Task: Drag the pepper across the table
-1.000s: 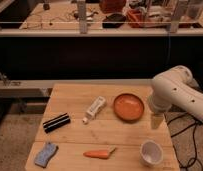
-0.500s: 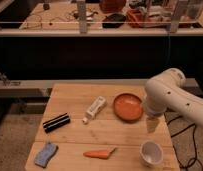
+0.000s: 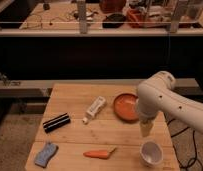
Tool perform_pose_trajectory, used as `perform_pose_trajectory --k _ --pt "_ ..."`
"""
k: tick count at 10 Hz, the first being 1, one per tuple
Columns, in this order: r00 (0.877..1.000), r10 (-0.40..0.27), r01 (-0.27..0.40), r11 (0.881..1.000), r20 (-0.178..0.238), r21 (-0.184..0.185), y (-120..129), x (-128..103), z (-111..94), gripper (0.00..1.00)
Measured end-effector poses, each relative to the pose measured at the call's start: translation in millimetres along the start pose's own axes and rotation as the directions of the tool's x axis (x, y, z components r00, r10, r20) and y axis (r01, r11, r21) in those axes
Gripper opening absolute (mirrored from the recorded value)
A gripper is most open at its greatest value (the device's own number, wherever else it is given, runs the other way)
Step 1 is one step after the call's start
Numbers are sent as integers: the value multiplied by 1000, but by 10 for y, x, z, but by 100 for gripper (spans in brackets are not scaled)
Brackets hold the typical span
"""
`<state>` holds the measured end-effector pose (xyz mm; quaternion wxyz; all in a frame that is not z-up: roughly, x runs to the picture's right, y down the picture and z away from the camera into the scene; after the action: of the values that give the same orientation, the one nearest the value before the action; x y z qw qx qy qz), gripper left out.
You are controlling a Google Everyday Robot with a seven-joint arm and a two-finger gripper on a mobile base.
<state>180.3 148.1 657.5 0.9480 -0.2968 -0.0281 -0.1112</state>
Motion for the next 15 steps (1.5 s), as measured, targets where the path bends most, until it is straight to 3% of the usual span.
perform_pose_trajectory --k 4,7,9,12,15 --pt "993 -113 113 994 20 -11 49 -433 43 80" --pt "986 -165 165 986 40 -15 100 -497 95 80" --pt "969 -235 235 972 72 2 85 -757 123 80" --pt "949 -300 300 954 98 17 151 -897 153 80" --pt "937 -330 329 944 116 25 177 -1090 224 80"
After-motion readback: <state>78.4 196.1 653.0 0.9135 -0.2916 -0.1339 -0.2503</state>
